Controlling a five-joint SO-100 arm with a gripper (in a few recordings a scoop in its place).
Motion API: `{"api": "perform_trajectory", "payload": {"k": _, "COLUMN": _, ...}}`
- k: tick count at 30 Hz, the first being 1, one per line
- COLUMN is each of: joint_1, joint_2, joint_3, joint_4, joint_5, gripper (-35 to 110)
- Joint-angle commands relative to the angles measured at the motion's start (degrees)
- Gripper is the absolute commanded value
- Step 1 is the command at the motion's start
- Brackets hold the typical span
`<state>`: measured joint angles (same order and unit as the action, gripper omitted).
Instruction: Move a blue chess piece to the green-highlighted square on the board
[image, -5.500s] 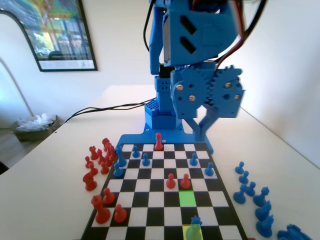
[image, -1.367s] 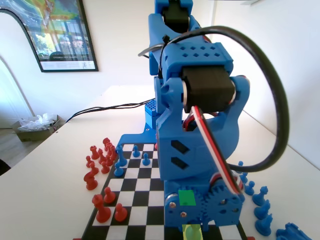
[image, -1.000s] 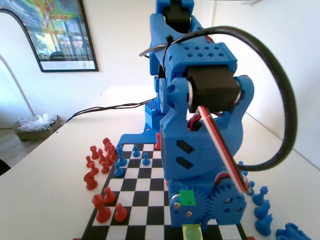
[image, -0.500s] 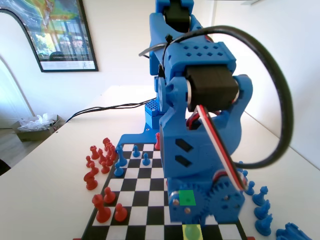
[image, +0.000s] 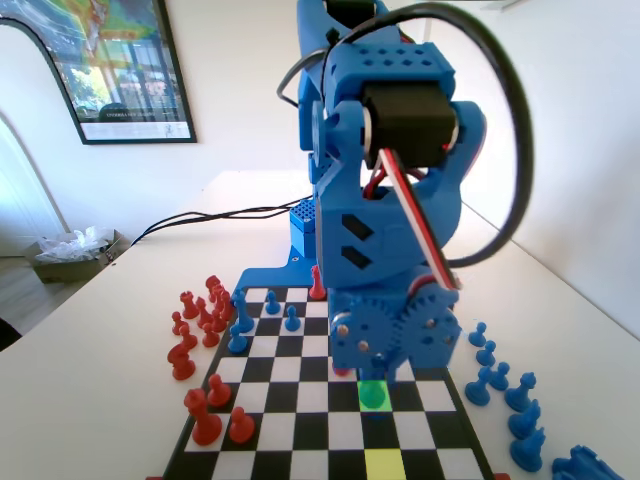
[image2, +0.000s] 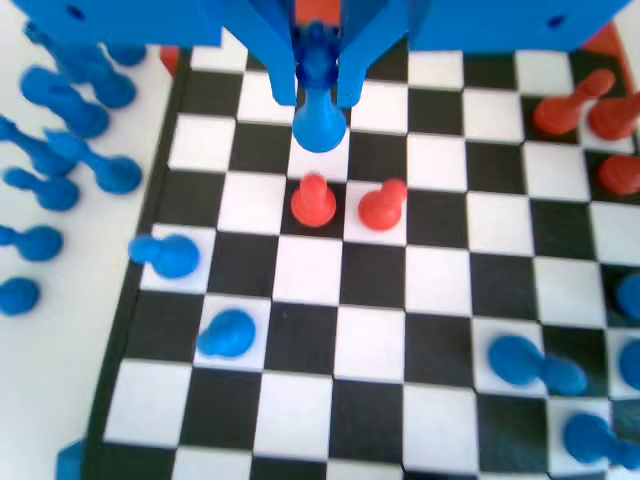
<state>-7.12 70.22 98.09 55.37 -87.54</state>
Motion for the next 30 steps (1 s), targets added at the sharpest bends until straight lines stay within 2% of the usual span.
{"api": "perform_trajectory", "payload": {"k": 1, "joint_1": -0.35, "joint_2": 6.06, "joint_3": 0.97, "joint_4": -1.41, "joint_5": -0.97, "gripper": 1}}
{"api": "perform_trajectory", "payload": {"k": 30, "joint_1": -1.14, "joint_2": 5.89, "joint_3": 5.27, "joint_4": -6.94, "joint_5": -0.62, "gripper": 1}}
